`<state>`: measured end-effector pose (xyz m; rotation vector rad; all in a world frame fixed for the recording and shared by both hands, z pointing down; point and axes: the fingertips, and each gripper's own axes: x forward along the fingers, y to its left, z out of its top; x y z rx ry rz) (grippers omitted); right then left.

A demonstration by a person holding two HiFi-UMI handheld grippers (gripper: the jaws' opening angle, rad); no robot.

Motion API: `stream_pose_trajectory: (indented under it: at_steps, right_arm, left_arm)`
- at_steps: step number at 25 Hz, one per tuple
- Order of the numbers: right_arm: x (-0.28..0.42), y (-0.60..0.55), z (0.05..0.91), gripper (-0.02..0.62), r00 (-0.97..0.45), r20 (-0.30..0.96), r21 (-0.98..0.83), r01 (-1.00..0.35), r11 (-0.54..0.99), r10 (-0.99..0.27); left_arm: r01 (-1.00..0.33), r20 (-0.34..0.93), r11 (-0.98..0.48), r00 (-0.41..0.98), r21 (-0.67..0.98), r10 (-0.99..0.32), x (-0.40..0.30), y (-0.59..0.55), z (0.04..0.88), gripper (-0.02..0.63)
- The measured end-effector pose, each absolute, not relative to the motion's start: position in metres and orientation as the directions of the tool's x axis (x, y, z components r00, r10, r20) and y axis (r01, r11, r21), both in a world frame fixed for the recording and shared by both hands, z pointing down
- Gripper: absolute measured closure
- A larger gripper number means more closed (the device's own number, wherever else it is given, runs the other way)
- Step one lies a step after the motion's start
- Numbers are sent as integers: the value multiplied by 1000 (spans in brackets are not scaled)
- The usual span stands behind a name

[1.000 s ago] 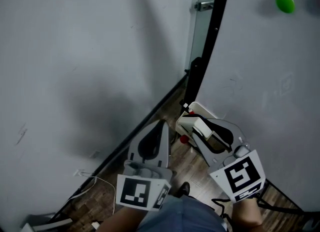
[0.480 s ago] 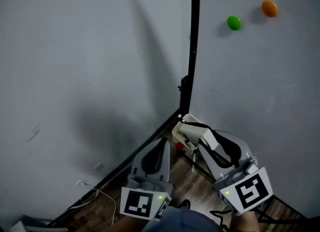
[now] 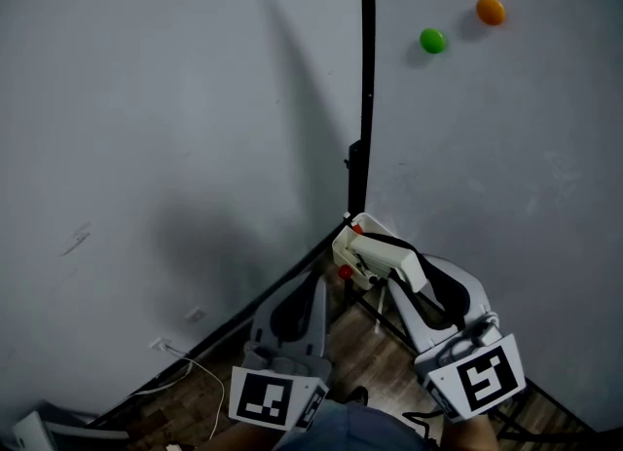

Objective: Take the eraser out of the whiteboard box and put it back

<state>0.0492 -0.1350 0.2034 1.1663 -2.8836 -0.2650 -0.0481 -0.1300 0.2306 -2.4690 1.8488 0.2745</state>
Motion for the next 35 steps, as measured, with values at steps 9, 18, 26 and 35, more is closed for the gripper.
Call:
stream_pose_trajectory:
  at_steps: [9,18,26,35]
  right_arm:
    - [54,-132,204,459,-734,-65,156,-677,719,-676]
    - [61,-138,204,459,-737,-71,161,-673,722,-672]
    - [59,-144,207,459,-736,-51,175,-672,720,-675]
    - [59,-159,220,459,-734,3,172,-669,723,-679]
  left_arm:
    - [-968,-173,-251,243,20,-954,-43,-123,229,600]
    - [-972,-190,-227,214,53,-958,-44,-128,226,600]
    - [-971,-188,-230,216,56,-958,-43,-132,227,600]
    - [-970,-185,-231,214,72,-959,-43,-143,233,600]
